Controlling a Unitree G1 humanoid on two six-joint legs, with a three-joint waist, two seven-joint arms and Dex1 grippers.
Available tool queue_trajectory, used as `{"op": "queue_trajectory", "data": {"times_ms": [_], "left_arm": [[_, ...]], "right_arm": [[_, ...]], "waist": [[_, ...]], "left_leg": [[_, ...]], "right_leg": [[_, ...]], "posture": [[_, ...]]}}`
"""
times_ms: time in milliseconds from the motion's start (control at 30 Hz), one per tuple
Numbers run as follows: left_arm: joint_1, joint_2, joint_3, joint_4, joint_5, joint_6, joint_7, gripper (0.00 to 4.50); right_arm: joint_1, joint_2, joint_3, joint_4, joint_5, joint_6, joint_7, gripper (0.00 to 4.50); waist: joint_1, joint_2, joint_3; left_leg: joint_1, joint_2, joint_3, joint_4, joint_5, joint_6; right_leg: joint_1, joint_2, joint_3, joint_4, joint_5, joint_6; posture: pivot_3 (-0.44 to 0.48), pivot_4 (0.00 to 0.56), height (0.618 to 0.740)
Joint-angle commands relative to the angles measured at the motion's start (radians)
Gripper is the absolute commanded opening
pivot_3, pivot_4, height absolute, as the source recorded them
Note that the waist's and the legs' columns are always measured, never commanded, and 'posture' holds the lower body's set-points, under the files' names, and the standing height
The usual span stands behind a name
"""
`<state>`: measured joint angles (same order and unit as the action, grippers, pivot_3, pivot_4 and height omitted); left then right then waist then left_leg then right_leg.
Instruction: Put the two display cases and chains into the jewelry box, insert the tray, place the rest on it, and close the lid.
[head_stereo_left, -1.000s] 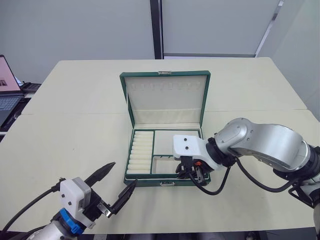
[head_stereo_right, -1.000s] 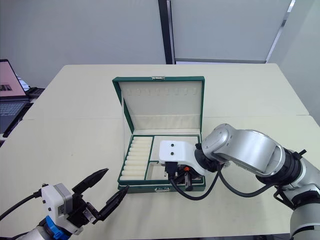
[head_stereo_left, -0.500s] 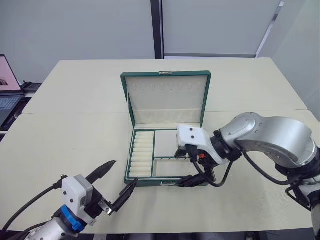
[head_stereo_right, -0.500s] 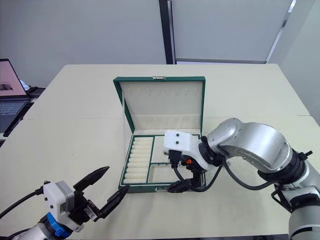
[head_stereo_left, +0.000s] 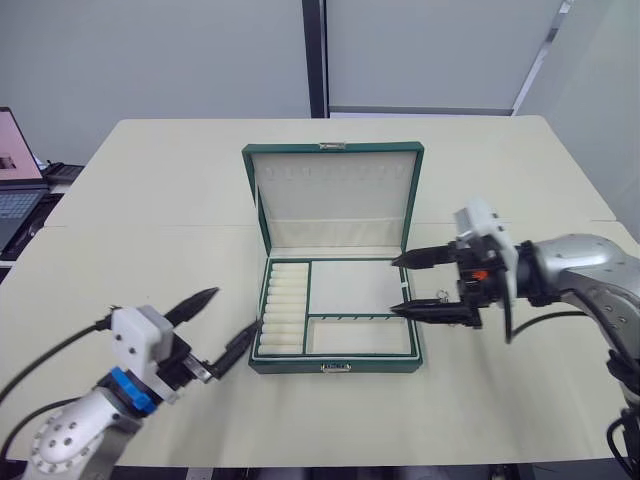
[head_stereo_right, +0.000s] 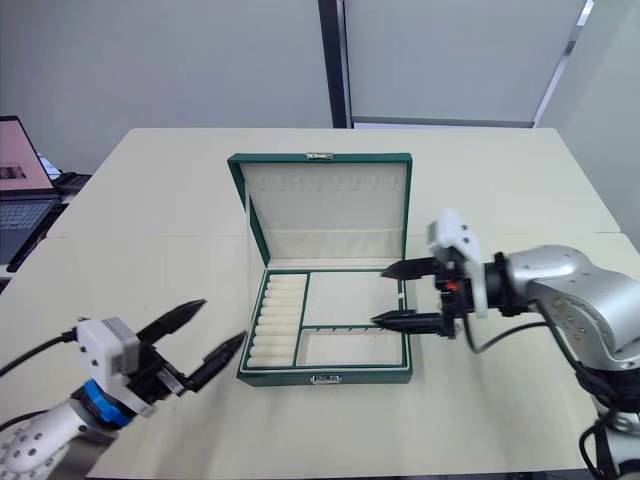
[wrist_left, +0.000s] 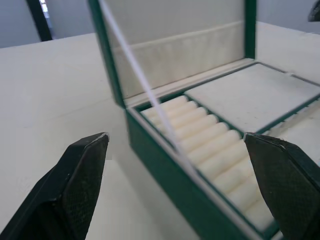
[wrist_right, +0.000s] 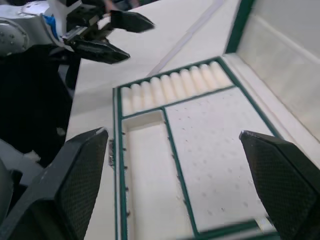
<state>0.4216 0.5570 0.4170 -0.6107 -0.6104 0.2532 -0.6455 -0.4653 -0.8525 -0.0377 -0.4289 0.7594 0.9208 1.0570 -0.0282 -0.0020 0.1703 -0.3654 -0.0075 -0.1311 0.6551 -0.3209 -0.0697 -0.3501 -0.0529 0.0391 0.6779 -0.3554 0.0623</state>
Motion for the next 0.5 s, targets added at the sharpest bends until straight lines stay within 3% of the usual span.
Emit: {"op": "queue_trajectory", "data": {"times_ms": [33,267,500], "left_arm": [[-0.026,0.017,0.079,0.075,-0.035,0.008,-0.009,4.50],[-0.125,0.049,0.115,0.306,0.021,-0.028,-0.027,4.50],[-0.224,0.020,0.136,0.456,0.068,-0.070,0.043,4.50]], "right_arm": [[0.097,-0.019,-0.111,0.031,-0.030,-0.107,0.012,4.47],[0.312,0.047,-0.293,0.205,-0.091,-0.245,-0.083,4.47],[0.395,0.167,-0.335,0.335,-0.243,-0.479,-0.236,4.47]], "waist": [[0.000,-0.001,0.000],[0.001,-0.002,0.000],[-0.001,-0.002,0.000]], "left_leg": [[0.000,0.000,0.000,0.000,0.000,0.000],[0.001,0.000,0.002,0.000,0.000,0.000],[0.001,0.000,0.002,0.001,0.002,-0.003]], "right_leg": [[0.000,0.000,0.000,0.000,0.000,0.000],[0.001,0.001,-0.001,0.000,0.000,0.000],[0.001,0.001,0.000,0.001,0.000,0.000]], "posture": [[0.000,0.150,0.740],[0.000,0.150,0.740],[0.000,0.150,0.740]]}}
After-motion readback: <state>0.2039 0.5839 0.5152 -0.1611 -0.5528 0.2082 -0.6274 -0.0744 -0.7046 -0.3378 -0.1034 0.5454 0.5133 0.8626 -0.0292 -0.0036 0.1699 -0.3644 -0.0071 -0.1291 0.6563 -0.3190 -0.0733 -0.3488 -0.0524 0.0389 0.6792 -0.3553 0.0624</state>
